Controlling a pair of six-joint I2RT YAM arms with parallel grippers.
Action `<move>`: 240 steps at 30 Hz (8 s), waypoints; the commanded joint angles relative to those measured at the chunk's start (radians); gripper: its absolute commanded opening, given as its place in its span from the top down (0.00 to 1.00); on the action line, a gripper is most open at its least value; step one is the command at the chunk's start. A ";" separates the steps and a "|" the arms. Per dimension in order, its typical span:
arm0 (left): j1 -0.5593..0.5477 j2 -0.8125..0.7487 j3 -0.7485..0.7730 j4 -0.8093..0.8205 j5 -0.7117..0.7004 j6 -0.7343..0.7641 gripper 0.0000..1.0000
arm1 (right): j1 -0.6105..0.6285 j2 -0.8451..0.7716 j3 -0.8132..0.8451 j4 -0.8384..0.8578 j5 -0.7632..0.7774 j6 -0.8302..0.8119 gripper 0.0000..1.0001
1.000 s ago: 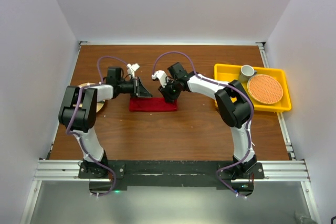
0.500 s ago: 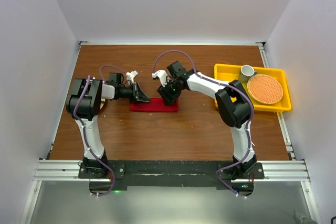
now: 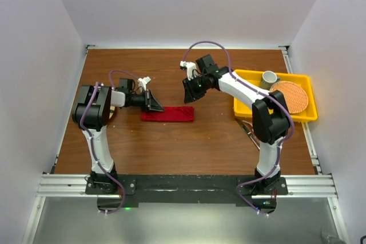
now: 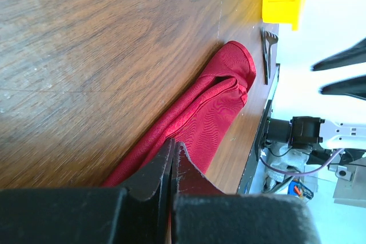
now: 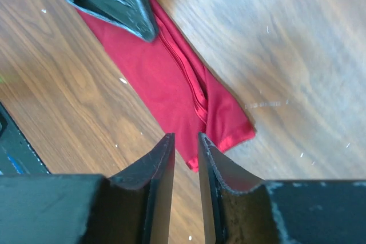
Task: Fold the napkin into a case and place the utensils inside
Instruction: Smooth out the smaller rectangle-folded napkin at the center of the board, then pick up the smaller rectangle-folded napkin from the center of the board, then turn over the smaller rectangle-folded napkin at the center of the board, then move the smaller rectangle-folded napkin to the center of the board.
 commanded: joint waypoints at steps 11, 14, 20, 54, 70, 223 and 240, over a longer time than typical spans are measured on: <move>0.018 0.064 0.016 -0.138 -0.152 0.134 1.00 | -0.065 0.183 -0.151 0.109 -0.087 0.170 0.78; 0.018 0.071 0.019 -0.146 -0.146 0.140 1.00 | -0.097 0.156 -0.148 0.110 -0.150 0.177 0.77; 0.018 0.081 0.025 -0.149 -0.129 0.154 1.00 | -0.119 0.062 -0.102 0.159 -0.398 0.258 0.73; 0.015 0.109 0.039 -0.185 -0.126 0.211 1.00 | -0.102 0.184 0.155 0.053 -0.428 0.138 0.54; -0.034 0.132 0.086 -0.266 -0.141 0.321 1.00 | -0.015 0.361 0.355 -0.170 -0.240 -0.384 0.36; -0.106 -0.224 0.103 -0.788 -0.569 0.933 1.00 | 0.415 -0.157 -0.506 0.161 0.185 -0.648 0.59; -0.013 -0.247 0.372 -0.861 -0.527 0.863 0.72 | 0.232 -0.219 -0.225 -0.034 0.051 -0.330 0.19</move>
